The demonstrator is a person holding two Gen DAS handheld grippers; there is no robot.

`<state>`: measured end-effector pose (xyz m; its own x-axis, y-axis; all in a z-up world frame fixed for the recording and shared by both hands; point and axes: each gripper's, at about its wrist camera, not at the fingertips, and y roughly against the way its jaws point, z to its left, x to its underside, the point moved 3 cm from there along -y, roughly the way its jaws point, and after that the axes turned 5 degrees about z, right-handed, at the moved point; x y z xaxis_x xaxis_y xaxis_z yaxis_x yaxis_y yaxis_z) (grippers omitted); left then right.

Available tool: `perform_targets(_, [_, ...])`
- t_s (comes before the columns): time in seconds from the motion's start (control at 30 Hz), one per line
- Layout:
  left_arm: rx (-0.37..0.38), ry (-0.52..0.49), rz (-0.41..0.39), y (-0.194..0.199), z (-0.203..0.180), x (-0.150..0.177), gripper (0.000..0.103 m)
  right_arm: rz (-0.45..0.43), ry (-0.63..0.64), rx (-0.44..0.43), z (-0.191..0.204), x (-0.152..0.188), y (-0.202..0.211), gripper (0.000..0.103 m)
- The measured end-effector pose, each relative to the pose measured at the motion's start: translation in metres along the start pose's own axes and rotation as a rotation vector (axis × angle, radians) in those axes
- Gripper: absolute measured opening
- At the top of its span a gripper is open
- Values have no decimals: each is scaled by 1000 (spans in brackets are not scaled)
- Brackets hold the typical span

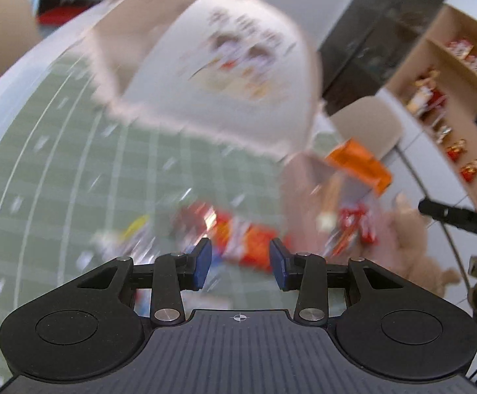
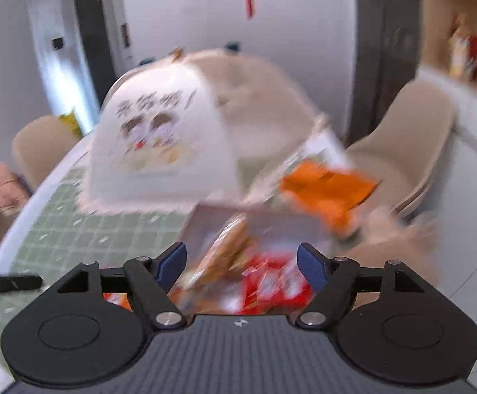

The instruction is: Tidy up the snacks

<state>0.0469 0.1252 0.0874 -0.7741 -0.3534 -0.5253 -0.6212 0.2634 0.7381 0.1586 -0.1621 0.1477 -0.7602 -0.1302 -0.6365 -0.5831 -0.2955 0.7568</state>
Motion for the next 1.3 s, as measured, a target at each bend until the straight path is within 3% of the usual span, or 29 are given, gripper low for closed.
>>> perform_targets(0.1, [-53, 26, 49, -4, 18, 24, 43, 76, 40, -75, 34, 6, -31, 75])
perform_targets(0.2, [-60, 5, 84, -6, 19, 47, 43, 118, 156, -119, 87, 10, -64, 75])
perform_targets(0.33, [-48, -108, 145, -12, 9, 73, 43, 183, 352, -94, 158, 22, -131, 75])
perform_targets(0.47, [-106, -254, 188, -15, -2, 95, 42, 255, 329, -53, 170, 24, -190, 75])
perform_targets(0.53, [-145, -295, 207, -18, 2, 102, 38, 287, 256, -63, 165, 28, -204, 75])
perform_targets(0.67, [-163, -247, 196, -13, 21, 94, 35, 286, 210, -107, 162, 54, -182, 76])
perform_targets(0.83, [-148, -90, 140, -3, 52, 66, 33, 266, 196, -143, 154, 98, -133, 56])
perform_targets(0.9, [-156, -9, 100, -2, 63, 53, 33, 265, 179, -148, 146, 114, -116, 56])
perform_targets(1.07, [-184, 161, 21, -17, 86, 16, 33, 246, 185, -75, 125, 148, -83, 56])
perform_targets(1.17, [-193, 159, 30, -38, 82, 2, 33, 258, 176, -76, 112, 157, -71, 56])
perform_targets(1.3, [-256, 24, 77, -71, 60, -11, 40, 262, 164, -62, 106, 156, -63, 64])
